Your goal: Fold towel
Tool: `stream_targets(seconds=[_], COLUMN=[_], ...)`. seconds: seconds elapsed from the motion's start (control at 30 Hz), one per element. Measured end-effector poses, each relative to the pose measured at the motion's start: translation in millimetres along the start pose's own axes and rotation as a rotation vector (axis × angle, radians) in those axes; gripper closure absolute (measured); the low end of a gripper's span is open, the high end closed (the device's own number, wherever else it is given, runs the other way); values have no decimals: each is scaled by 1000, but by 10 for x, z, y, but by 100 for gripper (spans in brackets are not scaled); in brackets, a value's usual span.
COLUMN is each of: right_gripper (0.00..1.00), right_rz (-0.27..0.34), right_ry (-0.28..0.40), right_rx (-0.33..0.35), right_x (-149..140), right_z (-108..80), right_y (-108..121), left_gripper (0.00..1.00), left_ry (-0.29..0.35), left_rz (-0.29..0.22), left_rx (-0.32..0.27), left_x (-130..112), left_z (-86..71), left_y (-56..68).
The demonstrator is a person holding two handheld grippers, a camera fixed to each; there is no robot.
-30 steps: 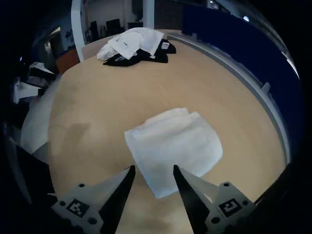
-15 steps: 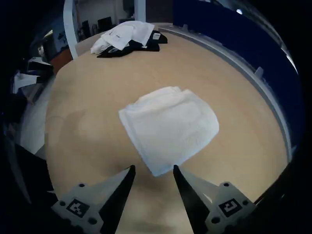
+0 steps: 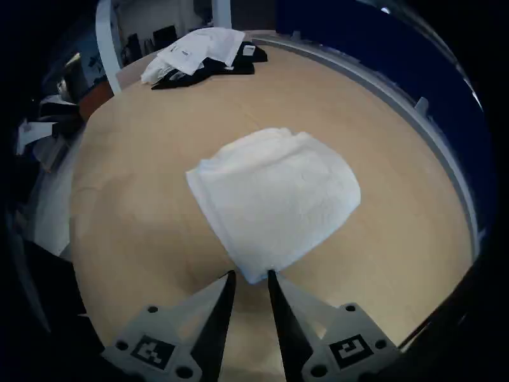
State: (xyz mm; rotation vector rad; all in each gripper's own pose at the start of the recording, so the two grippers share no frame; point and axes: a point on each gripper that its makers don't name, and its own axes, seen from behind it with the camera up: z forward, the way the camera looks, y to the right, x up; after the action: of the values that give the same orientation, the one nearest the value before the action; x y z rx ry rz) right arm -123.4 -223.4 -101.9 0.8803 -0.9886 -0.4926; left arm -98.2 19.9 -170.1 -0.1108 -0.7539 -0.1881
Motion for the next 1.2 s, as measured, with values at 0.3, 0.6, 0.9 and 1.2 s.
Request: stream_targets(seconds=[0.3, 0.6, 0.9, 1.2], right_gripper=[85, 96, 96, 96], right_rz=[10, 12, -27, -65], right_ry=[-8, 19, 95, 205], right_rx=[-13, -14, -56, -107], right_x=[-32, 37, 422, 1057], right_z=[32, 11, -282, -783], right_y=[29, 39, 197, 411], left_gripper=[8, 8, 8, 8], left_ry=[0, 1, 11, 33], left_rz=[-5, -1, 4, 13], left_rx=[1, -5, -12, -22], left_x=[9, 30, 109, 208], left_z=[17, 36, 45, 27], left_y=[-9, 8, 15, 56])
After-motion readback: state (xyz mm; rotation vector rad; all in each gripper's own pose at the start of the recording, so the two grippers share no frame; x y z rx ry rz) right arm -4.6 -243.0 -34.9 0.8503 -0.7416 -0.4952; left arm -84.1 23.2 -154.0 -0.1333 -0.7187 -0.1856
